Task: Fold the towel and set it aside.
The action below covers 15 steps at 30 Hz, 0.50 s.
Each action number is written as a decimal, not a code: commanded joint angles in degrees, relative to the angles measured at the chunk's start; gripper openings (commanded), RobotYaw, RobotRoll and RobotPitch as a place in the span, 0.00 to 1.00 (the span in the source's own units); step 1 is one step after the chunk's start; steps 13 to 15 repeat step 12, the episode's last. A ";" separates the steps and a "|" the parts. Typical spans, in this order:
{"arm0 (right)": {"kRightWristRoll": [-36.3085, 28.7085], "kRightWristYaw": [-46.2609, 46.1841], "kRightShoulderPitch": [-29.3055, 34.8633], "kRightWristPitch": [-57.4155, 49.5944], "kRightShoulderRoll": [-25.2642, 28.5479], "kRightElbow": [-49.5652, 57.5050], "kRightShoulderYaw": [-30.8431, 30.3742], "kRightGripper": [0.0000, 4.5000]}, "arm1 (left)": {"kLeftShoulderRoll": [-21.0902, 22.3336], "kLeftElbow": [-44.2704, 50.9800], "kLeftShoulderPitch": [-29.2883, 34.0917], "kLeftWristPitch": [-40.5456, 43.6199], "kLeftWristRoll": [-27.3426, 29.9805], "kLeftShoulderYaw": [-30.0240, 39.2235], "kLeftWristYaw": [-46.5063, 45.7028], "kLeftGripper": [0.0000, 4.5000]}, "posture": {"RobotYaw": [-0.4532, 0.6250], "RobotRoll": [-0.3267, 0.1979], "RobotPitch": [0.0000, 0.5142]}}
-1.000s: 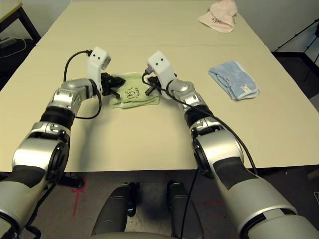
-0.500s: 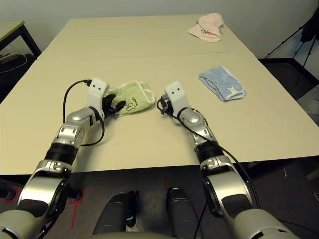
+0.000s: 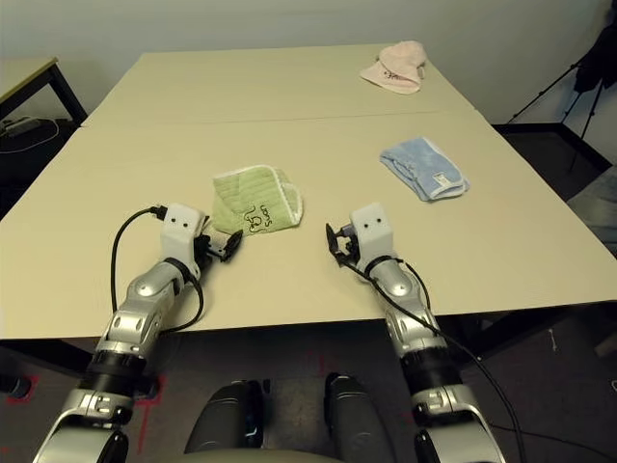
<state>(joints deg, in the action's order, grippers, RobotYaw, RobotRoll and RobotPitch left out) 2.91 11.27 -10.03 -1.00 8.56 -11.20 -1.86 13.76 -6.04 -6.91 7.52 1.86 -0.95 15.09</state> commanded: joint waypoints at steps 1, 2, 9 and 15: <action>-10.51 21.47 -49.70 -3.84 -1.35 -28.67 2.59 0.99 | 10.44 -3.18 -36.32 31.88 7.56 8.62 2.27 1.00 | 0.50 0.62 0.00; -10.55 21.33 -49.41 -4.06 -1.31 -28.16 2.45 0.99 | 10.47 -2.68 -36.02 32.08 7.90 8.60 2.11 1.00 | 0.50 0.62 0.00; -10.95 20.38 -47.34 -5.71 -1.11 -24.61 1.49 0.99 | 10.47 0.68 -33.97 33.80 9.93 8.21 1.37 1.00 | 0.51 0.62 0.00; -11.27 19.99 -46.43 -6.44 -0.89 -23.13 0.86 0.99 | 10.94 1.87 -33.09 34.58 10.63 7.72 1.35 1.00 | 0.51 0.62 0.00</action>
